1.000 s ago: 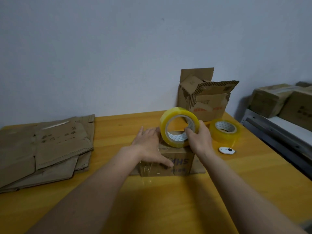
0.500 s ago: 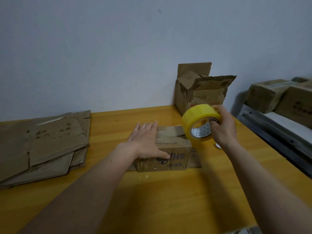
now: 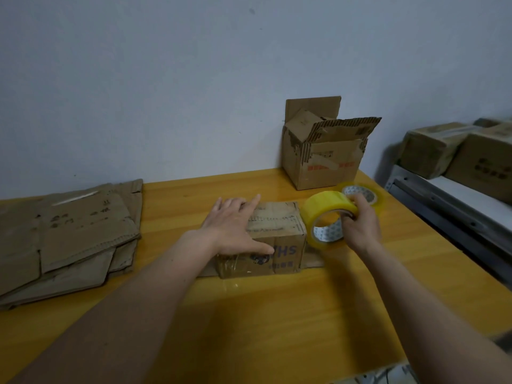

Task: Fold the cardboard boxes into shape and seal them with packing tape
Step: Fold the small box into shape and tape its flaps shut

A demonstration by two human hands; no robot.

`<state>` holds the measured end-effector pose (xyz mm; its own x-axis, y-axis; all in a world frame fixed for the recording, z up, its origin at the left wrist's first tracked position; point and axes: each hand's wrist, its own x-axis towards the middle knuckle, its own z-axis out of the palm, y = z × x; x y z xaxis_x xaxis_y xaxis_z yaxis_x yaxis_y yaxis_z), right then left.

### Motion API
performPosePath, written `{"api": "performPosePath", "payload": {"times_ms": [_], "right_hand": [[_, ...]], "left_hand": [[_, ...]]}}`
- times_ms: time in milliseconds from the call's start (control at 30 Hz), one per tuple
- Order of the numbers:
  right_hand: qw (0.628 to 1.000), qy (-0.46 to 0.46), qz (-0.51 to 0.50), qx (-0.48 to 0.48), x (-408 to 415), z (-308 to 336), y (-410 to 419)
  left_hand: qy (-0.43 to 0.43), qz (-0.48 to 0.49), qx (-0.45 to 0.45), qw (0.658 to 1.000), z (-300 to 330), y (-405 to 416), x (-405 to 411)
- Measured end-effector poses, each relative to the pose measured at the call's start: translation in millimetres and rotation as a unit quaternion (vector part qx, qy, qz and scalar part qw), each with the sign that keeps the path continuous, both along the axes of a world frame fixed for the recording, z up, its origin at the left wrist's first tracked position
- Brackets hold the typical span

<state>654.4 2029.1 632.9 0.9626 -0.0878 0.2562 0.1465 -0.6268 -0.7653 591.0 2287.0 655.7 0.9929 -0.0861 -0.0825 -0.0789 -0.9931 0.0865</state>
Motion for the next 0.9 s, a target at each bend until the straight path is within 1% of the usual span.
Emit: {"api": "performPosePath", "payload": {"times_ms": [67, 100, 167, 233, 267, 300, 367, 400, 433, 500, 567, 633, 700, 733, 900], "right_hand": [[0.999, 0.006, 0.025, 0.024, -1, -3, -1], [0.999, 0.013, 0.039, 0.030, -2, -4, -2], [0.996, 0.039, 0.070, 0.042, -7, -3, -1], [0.988, 0.070, 0.127, 0.052, -13, 0, 5], [0.980, 0.092, 0.167, 0.057, -17, 3, 9], [0.968, 0.120, 0.208, 0.068, -20, 6, 13], [0.937, 0.184, 0.280, 0.099, -27, 13, 21], [0.921, 0.212, 0.304, 0.122, -31, 16, 24], [0.906, 0.236, 0.317, 0.149, -33, 18, 28], [0.886, 0.265, 0.322, 0.199, -36, 18, 35], [0.877, 0.277, 0.311, 0.239, -37, 18, 42], [0.863, 0.296, 0.308, 0.269, -39, 20, 46], [0.848, 0.320, 0.326, 0.269, -42, 22, 47], [0.843, 0.327, 0.338, 0.260, -43, 24, 48], [0.844, 0.347, 0.344, 0.222, -50, 34, 53]], "left_hand": [[0.001, -0.036, -0.006, 0.999, 3, 1, -1], [-0.006, -0.063, 0.009, 0.998, 6, 0, -2], [-0.045, -0.101, 0.067, 0.992, 10, -3, -4], [-0.107, -0.079, 0.103, 0.986, 12, -7, -6], [-0.118, -0.051, 0.102, 0.986, 12, -9, -6], [-0.105, -0.025, 0.089, 0.990, 12, -11, -7], [-0.033, 0.007, 0.028, 0.999, 10, -11, -9], [-0.004, 0.016, -0.004, 1.000, 8, -10, -10], [0.005, 0.024, -0.025, 0.999, 6, -8, -10], [-0.022, 0.048, -0.034, 0.998, 0, -2, -10], [-0.047, 0.059, -0.036, 0.997, -5, 1, -9], [-0.025, 0.054, -0.084, 0.995, -4, 7, -6], [0.005, 0.058, -0.129, 0.990, 0, 12, -2], [0.013, 0.059, -0.129, 0.990, 1, 13, 0], [0.039, 0.062, -0.086, 0.994, 9, 10, 10]]}}
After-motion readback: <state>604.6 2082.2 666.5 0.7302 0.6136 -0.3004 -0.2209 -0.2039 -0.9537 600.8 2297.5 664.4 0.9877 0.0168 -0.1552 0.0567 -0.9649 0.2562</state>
